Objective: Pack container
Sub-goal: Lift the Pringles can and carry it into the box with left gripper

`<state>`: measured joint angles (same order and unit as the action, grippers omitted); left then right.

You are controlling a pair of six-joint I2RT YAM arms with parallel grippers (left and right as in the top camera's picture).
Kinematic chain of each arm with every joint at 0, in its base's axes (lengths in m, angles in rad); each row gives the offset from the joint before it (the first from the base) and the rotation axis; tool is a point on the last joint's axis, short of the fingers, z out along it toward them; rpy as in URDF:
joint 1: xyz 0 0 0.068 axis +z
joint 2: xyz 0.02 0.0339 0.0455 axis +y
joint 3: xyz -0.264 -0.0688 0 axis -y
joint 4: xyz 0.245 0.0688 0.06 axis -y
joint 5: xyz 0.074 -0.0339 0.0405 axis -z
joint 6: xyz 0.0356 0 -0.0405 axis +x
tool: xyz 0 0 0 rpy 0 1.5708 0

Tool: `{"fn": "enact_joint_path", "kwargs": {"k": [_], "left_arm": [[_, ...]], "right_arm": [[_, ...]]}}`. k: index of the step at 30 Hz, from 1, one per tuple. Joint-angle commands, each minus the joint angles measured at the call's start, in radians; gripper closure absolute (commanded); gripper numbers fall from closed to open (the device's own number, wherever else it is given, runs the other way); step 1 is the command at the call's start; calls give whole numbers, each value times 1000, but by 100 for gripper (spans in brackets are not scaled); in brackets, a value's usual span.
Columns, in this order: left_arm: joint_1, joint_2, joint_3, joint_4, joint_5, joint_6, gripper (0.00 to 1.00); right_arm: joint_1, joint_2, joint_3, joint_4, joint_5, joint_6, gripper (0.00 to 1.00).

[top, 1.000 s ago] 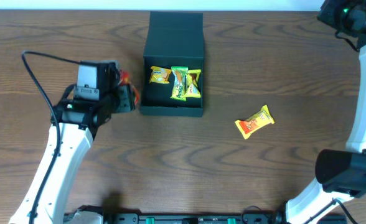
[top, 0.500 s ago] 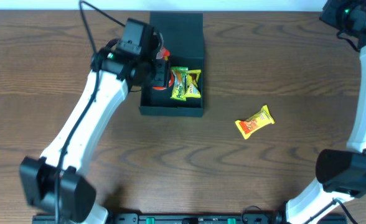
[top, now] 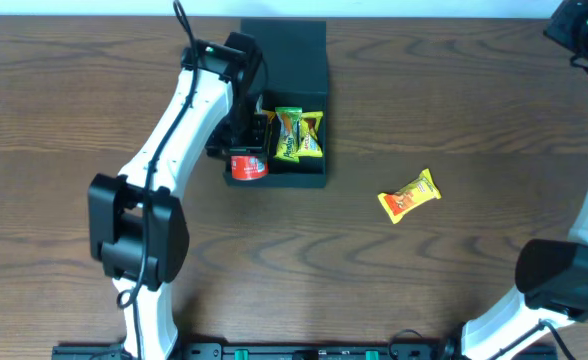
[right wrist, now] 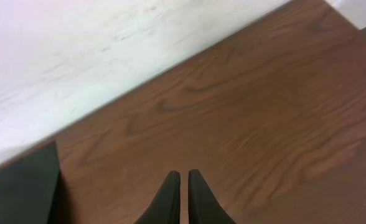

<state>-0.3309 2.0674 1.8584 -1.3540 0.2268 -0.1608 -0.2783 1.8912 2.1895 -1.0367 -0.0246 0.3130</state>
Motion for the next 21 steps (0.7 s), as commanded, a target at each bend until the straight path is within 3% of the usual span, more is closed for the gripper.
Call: {"fn": "enact_joint_path", "kwargs": {"k": [1,10,21], "left_arm": [[5,47,54,-46,14,-4,41],[40,135,216,-143,2,3,41],[61,138,220,-161,-54,50,43]], "right_arm": [[-21,-7,-14,6,21,-23,94],[-29,-7,-66,18,21,-23,95],[-29,-7,-66,53,19,-22,95]]}}
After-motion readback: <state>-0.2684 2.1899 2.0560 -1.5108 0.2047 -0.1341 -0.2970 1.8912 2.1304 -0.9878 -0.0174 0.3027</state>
